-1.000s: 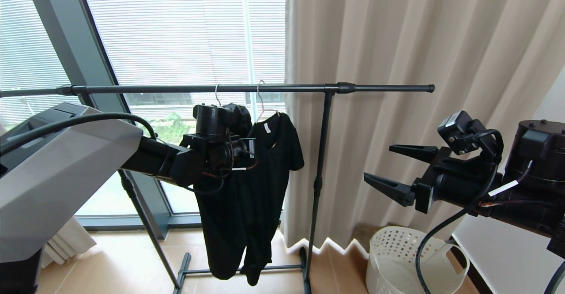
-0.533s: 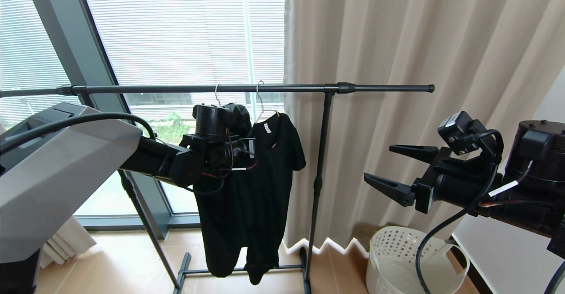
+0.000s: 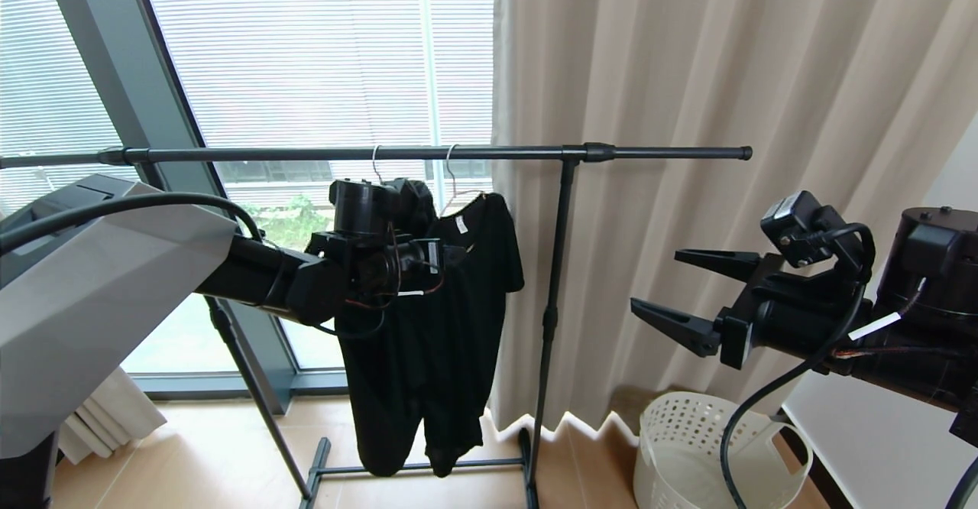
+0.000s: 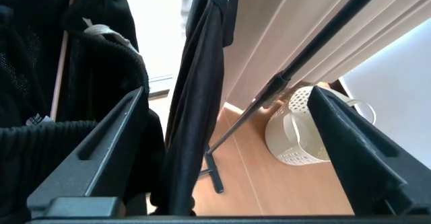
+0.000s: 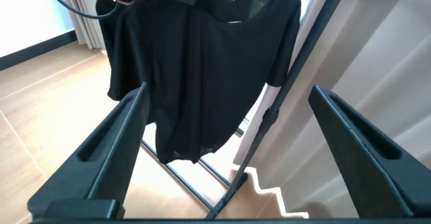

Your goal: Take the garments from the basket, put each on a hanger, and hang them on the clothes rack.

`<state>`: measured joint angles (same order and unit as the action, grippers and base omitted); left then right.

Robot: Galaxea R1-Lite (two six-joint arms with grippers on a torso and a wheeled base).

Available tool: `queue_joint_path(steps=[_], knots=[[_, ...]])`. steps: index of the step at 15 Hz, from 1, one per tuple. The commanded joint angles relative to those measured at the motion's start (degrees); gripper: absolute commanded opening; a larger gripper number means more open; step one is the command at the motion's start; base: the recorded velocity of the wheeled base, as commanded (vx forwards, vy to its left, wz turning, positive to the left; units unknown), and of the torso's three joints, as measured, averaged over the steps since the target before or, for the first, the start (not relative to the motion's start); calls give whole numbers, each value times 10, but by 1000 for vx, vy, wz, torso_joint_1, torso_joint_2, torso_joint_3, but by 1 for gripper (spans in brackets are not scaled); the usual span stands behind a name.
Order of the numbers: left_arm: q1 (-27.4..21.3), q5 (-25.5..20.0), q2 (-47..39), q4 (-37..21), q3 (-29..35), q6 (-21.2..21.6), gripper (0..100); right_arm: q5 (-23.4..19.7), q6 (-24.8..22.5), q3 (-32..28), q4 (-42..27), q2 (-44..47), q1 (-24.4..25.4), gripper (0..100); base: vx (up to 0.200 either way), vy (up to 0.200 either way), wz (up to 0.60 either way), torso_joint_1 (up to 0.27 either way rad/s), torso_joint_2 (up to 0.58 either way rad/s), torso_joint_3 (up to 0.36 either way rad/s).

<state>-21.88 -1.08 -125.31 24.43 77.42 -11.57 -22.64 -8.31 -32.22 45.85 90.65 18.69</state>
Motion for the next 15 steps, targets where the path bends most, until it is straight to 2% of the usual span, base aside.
queue_joint_path(steps=[1,4,9,12,15], knots=[[-1,0,23,0,-13,1,100,0,0,0,0,-2,0,100,0,0,0,0,0,0],[-1,19,59,0,-42,1,100,1,0,0,1,-4,0,100,0,0,0,0,0,0],[-7,21,137,2,-121,1,100,1,-1,1,1,-11,0,100,0,0,0,0,0,0],[-15,21,181,41,-194,1,100,1,-1,2,0,-18,0,100,0,0,0,0,0,0],[-18,21,218,51,-239,2,100,1,-1,6,0,-31,0,100,0,0,0,0,0,0]])
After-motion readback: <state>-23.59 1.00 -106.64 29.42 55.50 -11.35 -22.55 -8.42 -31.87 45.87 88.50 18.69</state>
